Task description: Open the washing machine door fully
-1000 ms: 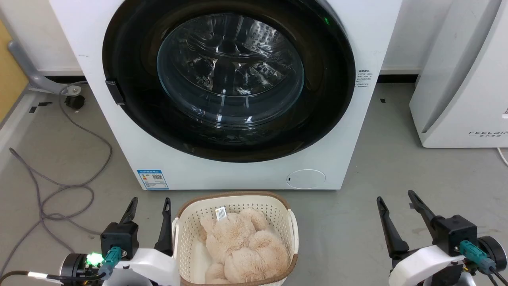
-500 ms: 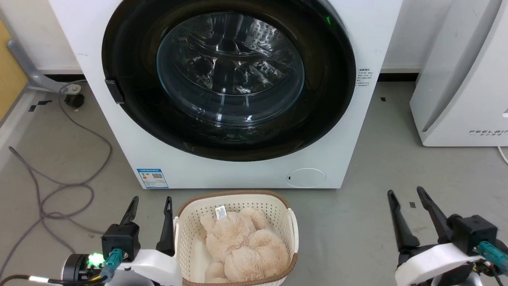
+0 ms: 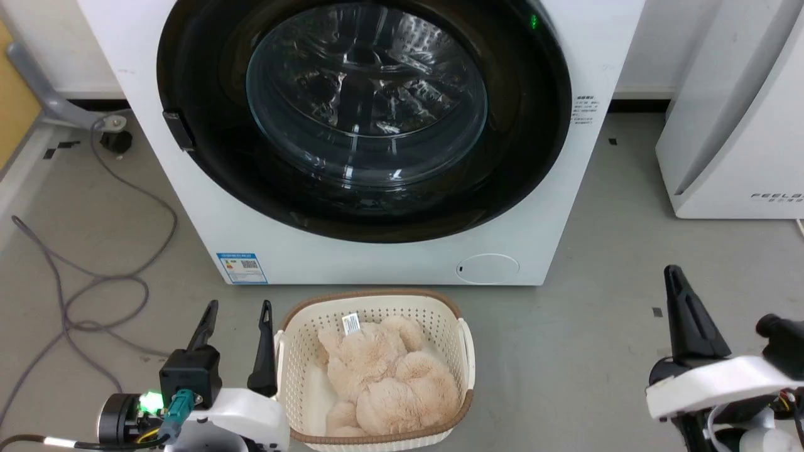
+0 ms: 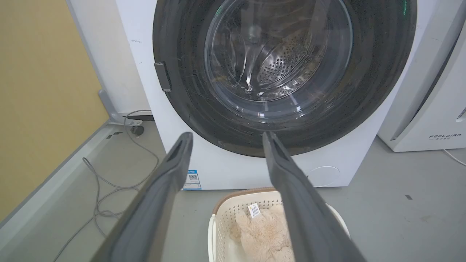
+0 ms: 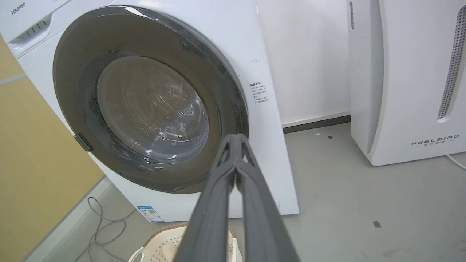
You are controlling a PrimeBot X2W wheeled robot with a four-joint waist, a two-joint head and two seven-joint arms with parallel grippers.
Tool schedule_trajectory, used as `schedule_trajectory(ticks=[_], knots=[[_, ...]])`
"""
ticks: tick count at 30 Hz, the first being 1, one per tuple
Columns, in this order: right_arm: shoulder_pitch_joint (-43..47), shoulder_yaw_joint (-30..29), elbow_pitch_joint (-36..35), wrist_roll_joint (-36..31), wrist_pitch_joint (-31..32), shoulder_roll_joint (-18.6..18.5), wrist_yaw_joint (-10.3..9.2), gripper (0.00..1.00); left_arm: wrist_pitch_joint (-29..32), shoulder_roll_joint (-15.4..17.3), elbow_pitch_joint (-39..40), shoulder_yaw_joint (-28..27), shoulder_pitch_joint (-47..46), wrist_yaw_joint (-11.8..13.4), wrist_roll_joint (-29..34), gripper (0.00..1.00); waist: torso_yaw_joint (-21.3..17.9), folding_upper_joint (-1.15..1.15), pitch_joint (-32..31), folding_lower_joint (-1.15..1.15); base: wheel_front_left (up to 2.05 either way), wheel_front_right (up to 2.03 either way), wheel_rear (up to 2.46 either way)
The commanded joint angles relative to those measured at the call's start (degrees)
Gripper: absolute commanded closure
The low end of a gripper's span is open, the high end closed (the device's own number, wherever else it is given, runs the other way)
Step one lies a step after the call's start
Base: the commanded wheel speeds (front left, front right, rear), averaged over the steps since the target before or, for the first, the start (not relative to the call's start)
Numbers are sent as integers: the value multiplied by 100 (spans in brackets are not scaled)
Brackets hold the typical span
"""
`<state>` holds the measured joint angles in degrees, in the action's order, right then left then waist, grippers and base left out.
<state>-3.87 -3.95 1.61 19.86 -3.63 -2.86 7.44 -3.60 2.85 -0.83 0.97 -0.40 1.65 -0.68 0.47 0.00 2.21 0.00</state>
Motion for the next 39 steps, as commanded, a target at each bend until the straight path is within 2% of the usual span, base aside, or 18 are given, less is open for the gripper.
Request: schedule_trajectory(ticks=[1,13,27,39], knots=[[-190,-58,107,360,-61,0,1,100,-63,2,-12,3,-132,40,-10,0,15,0,57,0,0,0,0],[-1260,-482,1040,1879,108,-204,2,100,-207,2,18,57,-358,96,-22,0,106,0,437,0,0,0,0],[-2781,-687,2085,2907,25,-656,2,100,-363,2,94,85,-661,168,-29,0,231,0,972,0,0,0,0],[-4290,-456,2934,3417,-145,-963,3,100,-507,2,157,158,-944,263,-86,0,416,0,1519,0,0,0,0]])
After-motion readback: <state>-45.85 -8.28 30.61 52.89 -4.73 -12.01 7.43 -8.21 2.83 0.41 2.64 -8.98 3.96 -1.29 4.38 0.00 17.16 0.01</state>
